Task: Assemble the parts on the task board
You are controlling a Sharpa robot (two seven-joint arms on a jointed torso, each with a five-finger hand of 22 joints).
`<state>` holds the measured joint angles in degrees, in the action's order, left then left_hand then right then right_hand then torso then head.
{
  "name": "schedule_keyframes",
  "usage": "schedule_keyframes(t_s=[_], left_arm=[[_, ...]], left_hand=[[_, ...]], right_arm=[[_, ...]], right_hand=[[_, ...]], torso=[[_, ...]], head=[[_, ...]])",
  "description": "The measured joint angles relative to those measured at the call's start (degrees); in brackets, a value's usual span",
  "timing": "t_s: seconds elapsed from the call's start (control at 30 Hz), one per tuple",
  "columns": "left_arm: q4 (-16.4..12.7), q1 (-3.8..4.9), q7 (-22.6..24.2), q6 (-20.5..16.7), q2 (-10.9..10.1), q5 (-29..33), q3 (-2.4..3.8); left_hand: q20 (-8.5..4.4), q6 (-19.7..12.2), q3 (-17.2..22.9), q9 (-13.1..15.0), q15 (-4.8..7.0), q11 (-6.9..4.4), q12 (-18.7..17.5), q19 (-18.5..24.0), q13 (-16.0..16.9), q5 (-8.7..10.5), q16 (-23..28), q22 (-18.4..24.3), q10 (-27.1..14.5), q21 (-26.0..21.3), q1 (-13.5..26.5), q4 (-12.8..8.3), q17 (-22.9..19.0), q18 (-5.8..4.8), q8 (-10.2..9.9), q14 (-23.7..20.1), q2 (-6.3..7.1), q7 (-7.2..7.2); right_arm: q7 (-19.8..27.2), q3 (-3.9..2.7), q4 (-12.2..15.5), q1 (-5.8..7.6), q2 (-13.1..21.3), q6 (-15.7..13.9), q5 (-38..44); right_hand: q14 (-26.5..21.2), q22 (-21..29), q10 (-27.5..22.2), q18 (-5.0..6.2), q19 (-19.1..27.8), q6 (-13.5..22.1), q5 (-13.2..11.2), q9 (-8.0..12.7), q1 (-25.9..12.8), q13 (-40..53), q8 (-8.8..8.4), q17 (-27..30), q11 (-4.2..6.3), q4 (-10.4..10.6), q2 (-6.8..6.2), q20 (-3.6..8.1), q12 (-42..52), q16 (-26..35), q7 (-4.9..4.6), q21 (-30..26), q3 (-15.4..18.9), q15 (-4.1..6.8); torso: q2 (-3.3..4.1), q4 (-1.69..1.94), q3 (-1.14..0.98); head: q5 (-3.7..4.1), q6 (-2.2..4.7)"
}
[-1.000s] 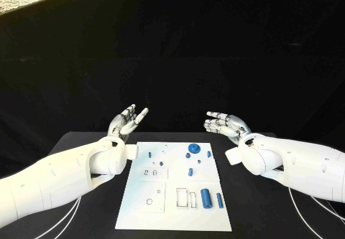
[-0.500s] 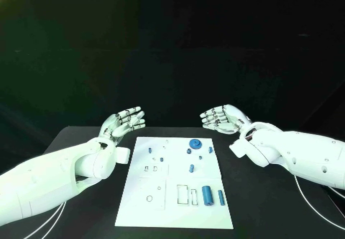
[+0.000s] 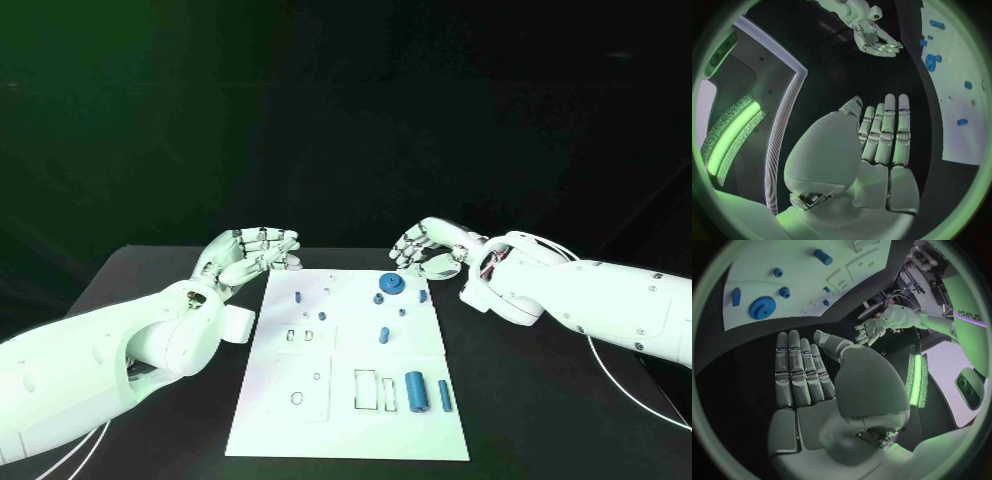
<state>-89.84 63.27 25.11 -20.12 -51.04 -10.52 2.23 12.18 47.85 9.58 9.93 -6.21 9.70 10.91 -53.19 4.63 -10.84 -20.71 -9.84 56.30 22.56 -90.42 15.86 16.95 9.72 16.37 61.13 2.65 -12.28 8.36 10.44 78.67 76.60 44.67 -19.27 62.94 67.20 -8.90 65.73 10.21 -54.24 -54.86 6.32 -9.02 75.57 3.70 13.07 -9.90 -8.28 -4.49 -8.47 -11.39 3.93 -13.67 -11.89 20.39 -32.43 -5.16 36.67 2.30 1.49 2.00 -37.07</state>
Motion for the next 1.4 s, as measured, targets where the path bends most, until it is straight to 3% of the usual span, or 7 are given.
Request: schedule_keyframes(t_s=[0.17,0.4,0.63,0.9,1.0,1.13,1.4], left_arm=[[-2.28,0.39,-0.68,1.11,-0.74,-1.83,0.08],[-4.77,0.93,-1.54,1.63,-1.87,-3.14,0.17],[-6.23,1.67,-2.2,1.64,-2.81,-3.34,0.34],[-7.02,2.12,-2.62,1.65,-3.21,-3.12,0.48],[-7.16,2.17,-2.68,1.7,-3.21,-2.94,0.51],[-7.19,2.2,-2.74,1.79,-3.2,-2.65,0.55],[-7.17,2.24,-2.81,2.03,-3.26,-2.15,0.6]], left_hand=[[-1.0,0.14,3.2,0.55,0.81,-0.29,-1.45,-1.0,-0.57,0.0,-1.27,-1.37,1.27,2.6,-1.76,0.06,2.52,0.0,0.25,1.46,1.76,0.14],[-1.22,0.14,5.23,0.88,0.81,-0.29,-2.31,-0.5,-0.62,0.0,-1.76,-2.62,1.88,4.48,-1.98,0.43,4.27,0.0,0.25,1.46,2.3,0.13],[-1.04,0.13,6.33,1.11,0.8,-0.08,-2.77,0.07,-0.62,0.0,-2.74,-3.34,2.08,5.78,-0.67,0.46,5.69,0.0,0.25,1.45,3.61,0.13],[-1.04,0.13,7.68,1.47,0.89,-0.29,-3.39,0.07,-0.61,0.0,-4.43,-4.4,2.29,7.56,0.44,0.34,7.61,0.0,0.5,1.94,4.11,0.12],[-1.04,0.13,7.68,1.47,0.89,-0.29,-3.39,0.07,-0.61,0.0,-4.52,-4.52,2.29,7.8,0.46,0.34,7.84,0.0,0.5,1.94,4.12,0.12],[-1.25,0.12,7.91,1.53,0.89,-0.29,-3.42,0.28,-0.61,0.0,-4.83,-4.61,2.29,7.8,0.46,0.11,8.0,0.0,0.5,1.94,4.12,0.12],[-1.25,0.11,8.07,1.59,0.88,-0.29,-3.65,0.28,-0.61,0.0,-5.04,-4.83,2.29,8.17,0.69,0.27,8.4,0.0,0.5,1.94,4.36,0.11]], right_arm=[[-3.07,-0.05,0.28,0.56,-0.65,1.43,6.67],[-6.51,-0.05,0.91,0.74,-1.36,1.92,14.09],[-9.81,-0.04,0.79,0.7,-2.82,1.95,20.34],[-11.53,-0.03,-0.81,0.46,-3.9,2.01,23.02],[-11.87,-0.02,-1.09,0.4,-4.11,2.21,23.46],[-12.32,-0.02,-1.56,0.23,-4.55,2.66,23.91],[-13.24,0.04,-2.28,-0.44,-5.12,3.98,24.74]], right_hand=[[3.32,-2.5,0.76,-0.01,-2.01,-0.78,0.0,0.17,0.52,-0.05,-0.35,-1.62,0.7,0.73,-0.52,1.4,0.0,-0.71,0.36,4.12,0.74,1.0],[11.4,-7.39,2.61,0.0,-5.64,-2.06,0.0,0.41,1.11,-0.01,-0.79,-5.6,1.94,0.83,-1.11,3.79,0.0,-4.48,1.45,11.85,2.21,3.31],[16.54,-14.33,4.4,0.0,-7.83,-3.06,0.68,0.36,0.14,0.17,-1.47,-14.78,2.76,1.96,-2.73,5.79,0.0,-15.5,2.45,21.44,1.68,4.66],[16.53,-18.65,2.56,0.0,-7.99,-2.54,0.68,-0.34,-0.16,0.19,-2.06,-21.84,2.73,3.5,-3.94,5.83,-0.22,-25.63,2.57,26.06,0.14,4.65],[16.74,-32.34,2.41,-1.58,-13.99,-2.14,0.68,-0.96,-0.55,0.23,-2.06,-31.38,2.64,4.16,-4.73,5.53,-0.22,-37.1,2.59,36.36,-0.52,4.45],[16.73,-43.0,1.89,-2.71,-17.94,-1.7,0.68,-1.71,-0.8,0.25,-2.06,-42.45,2.53,4.91,-5.33,5.27,-0.22,-49.1,2.56,44.16,-0.57,4.45],[16.73,-48.84,0.79,-3.58,-19.87,-1.29,0.68,-2.23,-0.98,0.25,-2.06,-48.5,2.45,5.62,-5.5,5.14,-0.22,-55.38,2.55,48.22,0.08,4.45]], torso=[[0.86,0.38,0.29],[2.0,0.76,0.45],[3.22,1.21,0.53],[4.35,1.85,0.74],[4.72,2.13,0.85],[5.2,2.39,1.0],[5.86,2.86,1.21]], head=[[0.46,0.03],[0.76,0.19],[1.36,0.37],[2.01,0.45],[2.23,0.45],[2.47,0.44],[2.8,0.32]])
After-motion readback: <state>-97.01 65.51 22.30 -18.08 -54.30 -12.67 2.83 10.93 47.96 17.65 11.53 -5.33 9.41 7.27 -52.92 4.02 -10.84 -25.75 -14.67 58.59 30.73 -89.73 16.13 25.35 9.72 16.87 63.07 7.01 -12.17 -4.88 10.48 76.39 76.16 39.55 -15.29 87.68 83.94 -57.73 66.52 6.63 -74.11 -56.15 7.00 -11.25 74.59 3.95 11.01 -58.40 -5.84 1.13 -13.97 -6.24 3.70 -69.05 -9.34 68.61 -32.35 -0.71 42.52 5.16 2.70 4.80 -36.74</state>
